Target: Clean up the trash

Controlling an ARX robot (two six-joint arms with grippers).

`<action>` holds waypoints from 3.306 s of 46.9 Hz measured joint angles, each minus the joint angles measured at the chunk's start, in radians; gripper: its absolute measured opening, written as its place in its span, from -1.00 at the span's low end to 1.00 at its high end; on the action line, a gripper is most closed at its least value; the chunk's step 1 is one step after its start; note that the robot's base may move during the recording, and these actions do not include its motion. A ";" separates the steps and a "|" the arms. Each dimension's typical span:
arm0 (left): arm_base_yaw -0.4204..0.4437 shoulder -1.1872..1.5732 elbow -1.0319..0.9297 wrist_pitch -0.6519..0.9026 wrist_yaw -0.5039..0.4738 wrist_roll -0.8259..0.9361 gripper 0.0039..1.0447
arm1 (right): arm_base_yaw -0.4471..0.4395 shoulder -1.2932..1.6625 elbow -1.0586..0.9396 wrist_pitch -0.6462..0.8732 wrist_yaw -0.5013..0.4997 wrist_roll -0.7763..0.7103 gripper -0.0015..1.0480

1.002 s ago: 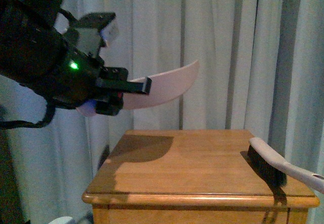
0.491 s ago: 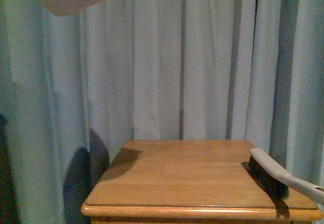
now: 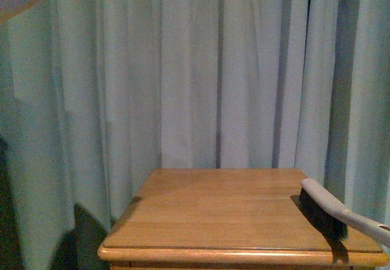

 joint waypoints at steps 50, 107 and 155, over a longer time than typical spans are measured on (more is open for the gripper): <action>0.007 -0.014 -0.033 -0.008 -0.011 -0.001 -0.47 | 0.079 1.229 0.923 -0.268 0.193 0.286 0.86; 0.007 -0.014 -0.033 -0.008 -0.011 -0.001 -0.47 | 0.064 1.842 1.222 -0.248 0.175 0.343 0.39; 0.007 -0.014 -0.033 -0.008 -0.011 -0.001 -0.47 | 0.133 1.213 0.855 0.094 0.391 0.148 -0.62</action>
